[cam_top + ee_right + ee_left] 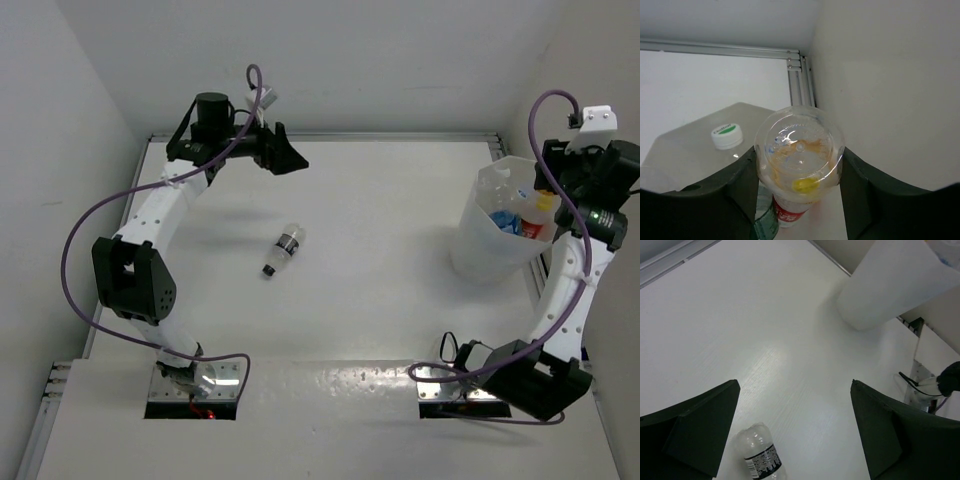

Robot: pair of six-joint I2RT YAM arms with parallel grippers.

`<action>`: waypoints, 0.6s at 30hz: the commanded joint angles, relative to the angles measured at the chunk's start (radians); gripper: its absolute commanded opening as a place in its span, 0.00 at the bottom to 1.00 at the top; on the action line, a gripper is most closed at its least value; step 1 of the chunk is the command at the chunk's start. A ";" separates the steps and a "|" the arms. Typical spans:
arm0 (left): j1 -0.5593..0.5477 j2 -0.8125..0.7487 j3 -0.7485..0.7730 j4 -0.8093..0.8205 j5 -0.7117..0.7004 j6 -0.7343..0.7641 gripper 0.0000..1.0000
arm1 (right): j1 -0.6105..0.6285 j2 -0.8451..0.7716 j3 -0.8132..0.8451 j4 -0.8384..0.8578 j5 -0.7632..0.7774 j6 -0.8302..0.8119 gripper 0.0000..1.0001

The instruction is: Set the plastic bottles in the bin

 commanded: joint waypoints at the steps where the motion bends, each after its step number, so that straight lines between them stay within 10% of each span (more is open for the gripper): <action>1: 0.008 0.004 0.003 -0.082 -0.102 0.126 1.00 | -0.010 -0.044 -0.098 0.154 0.015 -0.037 0.08; 5: 0.029 -0.016 -0.040 -0.153 -0.229 0.209 1.00 | -0.013 -0.030 -0.108 0.113 -0.020 -0.038 0.37; 9: 0.057 -0.039 -0.103 -0.153 -0.254 0.236 1.00 | -0.025 -0.070 -0.151 0.185 -0.119 0.035 0.10; 18: 0.086 -0.058 -0.160 -0.142 -0.254 0.254 1.00 | -0.013 -0.030 -0.116 0.248 -0.213 0.192 0.06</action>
